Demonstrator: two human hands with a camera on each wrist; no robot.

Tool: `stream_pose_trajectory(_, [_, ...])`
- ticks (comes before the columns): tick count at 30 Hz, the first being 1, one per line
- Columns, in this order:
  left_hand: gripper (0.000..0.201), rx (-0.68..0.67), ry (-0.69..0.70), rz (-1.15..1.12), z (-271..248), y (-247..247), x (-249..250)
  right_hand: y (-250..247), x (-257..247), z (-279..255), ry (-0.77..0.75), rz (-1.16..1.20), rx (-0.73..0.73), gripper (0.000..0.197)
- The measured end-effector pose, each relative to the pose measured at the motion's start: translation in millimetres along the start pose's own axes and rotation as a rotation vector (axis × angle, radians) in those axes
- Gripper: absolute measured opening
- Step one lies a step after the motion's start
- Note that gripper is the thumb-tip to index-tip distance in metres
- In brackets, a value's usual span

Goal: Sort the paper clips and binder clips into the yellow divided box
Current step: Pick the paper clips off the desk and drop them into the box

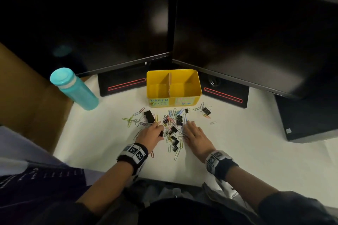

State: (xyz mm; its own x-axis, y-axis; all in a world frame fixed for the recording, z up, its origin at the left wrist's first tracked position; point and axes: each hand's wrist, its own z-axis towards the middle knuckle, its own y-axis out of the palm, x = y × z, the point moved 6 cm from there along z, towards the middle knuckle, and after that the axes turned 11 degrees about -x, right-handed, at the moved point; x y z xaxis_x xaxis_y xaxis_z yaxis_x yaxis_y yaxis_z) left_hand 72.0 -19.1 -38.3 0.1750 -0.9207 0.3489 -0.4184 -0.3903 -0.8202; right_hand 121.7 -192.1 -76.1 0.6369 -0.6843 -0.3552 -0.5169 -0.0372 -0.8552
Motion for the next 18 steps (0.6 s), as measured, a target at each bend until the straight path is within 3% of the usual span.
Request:
stream_pose_trajectory(6, [0.05, 0.043, -0.01, -0.032, -3.6, 2.3, -12.8, 1.7, 6.4, -6.5, -0.198, -0.26, -0.065, 0.061])
stream_pose_trajectory(9, [0.044, 0.064, -0.013, -0.133, -3.4, 1.6, -20.8, -4.8, 26.6, -10.2, -0.153, -0.092, 0.024, 0.061])
stream_pose_trajectory(12, [0.025, 0.092, -0.026, -0.208, -4.6, -3.6, -27.4, -12.5, 34.2, -15.0, -0.152, -0.158, 0.112, 0.064])
stream_pose_trajectory(14, [0.018, 0.082, -0.047, -0.2, -3.7, -3.7, -29.5, -13.5, 25.0, -12.6, -0.16, -0.218, 0.128, 0.058])
stream_pose_trajectory(18, [0.017, 0.124, -0.072, -0.173, -3.6, -5.2, -27.0, -9.2, -6.6, 0.8, -0.234, -0.197, 0.155, 0.067])
